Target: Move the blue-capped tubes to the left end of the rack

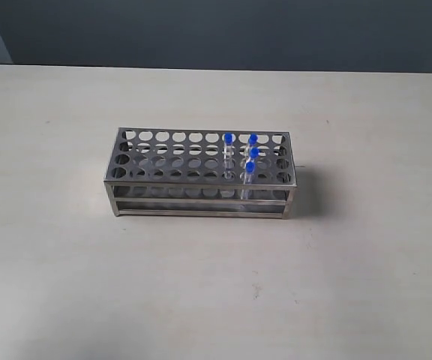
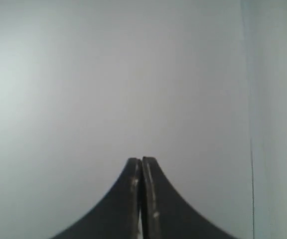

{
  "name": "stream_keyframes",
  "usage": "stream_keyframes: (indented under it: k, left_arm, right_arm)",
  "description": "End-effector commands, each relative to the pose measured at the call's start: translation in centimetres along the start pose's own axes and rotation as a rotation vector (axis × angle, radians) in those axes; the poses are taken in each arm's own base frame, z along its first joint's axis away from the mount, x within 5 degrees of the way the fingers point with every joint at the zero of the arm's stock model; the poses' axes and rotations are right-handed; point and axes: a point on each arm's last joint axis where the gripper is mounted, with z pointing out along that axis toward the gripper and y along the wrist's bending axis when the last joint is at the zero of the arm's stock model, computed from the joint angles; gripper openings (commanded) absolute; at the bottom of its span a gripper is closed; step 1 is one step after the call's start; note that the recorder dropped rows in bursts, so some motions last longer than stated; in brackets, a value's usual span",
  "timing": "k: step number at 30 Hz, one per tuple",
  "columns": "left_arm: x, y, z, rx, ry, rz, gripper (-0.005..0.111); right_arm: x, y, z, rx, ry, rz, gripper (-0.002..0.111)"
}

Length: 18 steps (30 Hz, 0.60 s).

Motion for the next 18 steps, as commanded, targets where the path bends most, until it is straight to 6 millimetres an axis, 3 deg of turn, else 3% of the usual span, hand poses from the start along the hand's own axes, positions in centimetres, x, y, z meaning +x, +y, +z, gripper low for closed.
stream_keyframes:
  k: [1, 4, 6, 9, 11, 14, 18]
  left_arm:
    - [-0.3, 0.0, 0.0, 0.006, -0.014, -0.003, 0.001]
    - [-0.3, 0.0, 0.0, 0.006, -0.014, -0.003, 0.001]
    - [-0.3, 0.0, 0.0, 0.006, -0.014, -0.003, 0.001]
    - [-0.3, 0.0, 0.0, 0.006, -0.014, -0.003, 0.001]
    - [-0.3, 0.0, 0.0, 0.006, -0.014, -0.003, 0.001]
    - [-0.3, 0.0, 0.0, 0.006, -0.014, -0.003, 0.001]
    - [-0.3, 0.0, 0.0, 0.006, -0.014, -0.003, 0.001]
  right_arm:
    - [3.9, 0.8, 4.7, -0.127, 0.175, 0.028, 0.000]
    - [9.3, 3.8, 4.0, -0.359, 0.322, 0.104, -0.001]
    - [13.6, 5.9, 2.2, -0.465, 0.436, 0.146, -0.001]
    - [19.6, 7.8, -1.0, -0.470, 0.597, 0.209, -0.001]
    - [22.5, 8.9, -3.4, -0.462, 0.634, 0.228, -0.001]
    - [25.3, 10.2, -6.8, -0.453, 0.661, 0.302, -0.001]
    - [27.0, 12.8, -9.1, -0.607, 0.736, 0.312, -0.001]
